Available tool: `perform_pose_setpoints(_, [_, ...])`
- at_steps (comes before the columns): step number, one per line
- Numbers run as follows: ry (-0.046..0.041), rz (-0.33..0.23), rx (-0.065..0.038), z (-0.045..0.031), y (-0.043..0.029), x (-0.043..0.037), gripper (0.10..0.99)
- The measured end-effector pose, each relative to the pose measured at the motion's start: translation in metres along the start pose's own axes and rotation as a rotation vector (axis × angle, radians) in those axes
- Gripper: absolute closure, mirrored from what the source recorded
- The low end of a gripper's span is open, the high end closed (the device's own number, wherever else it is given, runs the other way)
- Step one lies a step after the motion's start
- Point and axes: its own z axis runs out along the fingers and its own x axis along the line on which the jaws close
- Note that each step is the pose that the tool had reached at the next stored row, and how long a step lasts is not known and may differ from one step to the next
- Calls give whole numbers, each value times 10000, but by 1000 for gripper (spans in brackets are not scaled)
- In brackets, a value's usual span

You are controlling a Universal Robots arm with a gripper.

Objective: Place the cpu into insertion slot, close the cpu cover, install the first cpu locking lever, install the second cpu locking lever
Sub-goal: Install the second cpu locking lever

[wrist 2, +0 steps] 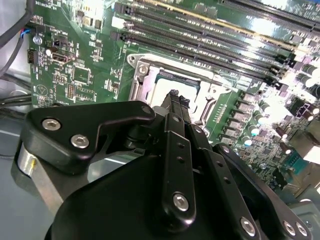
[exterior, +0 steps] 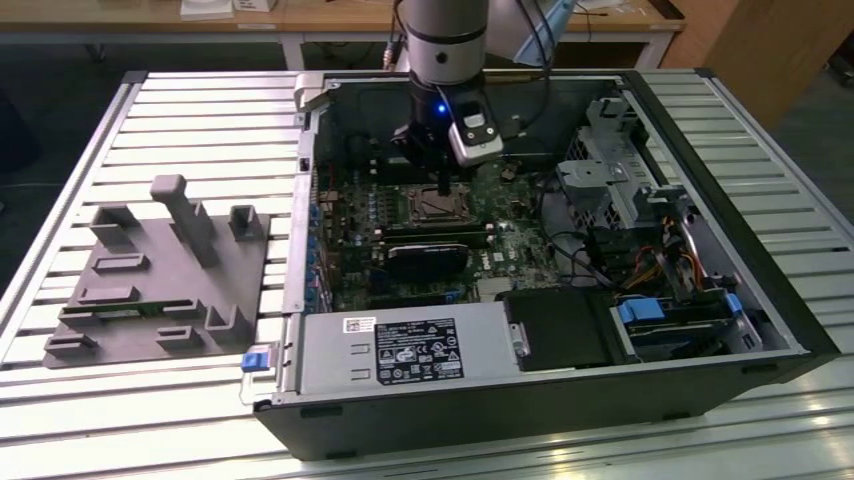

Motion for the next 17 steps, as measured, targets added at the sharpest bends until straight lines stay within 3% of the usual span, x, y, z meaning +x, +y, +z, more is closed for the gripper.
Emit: perform_pose_setpoints(17, [2,-65,-5,-1,-240,-63,980])
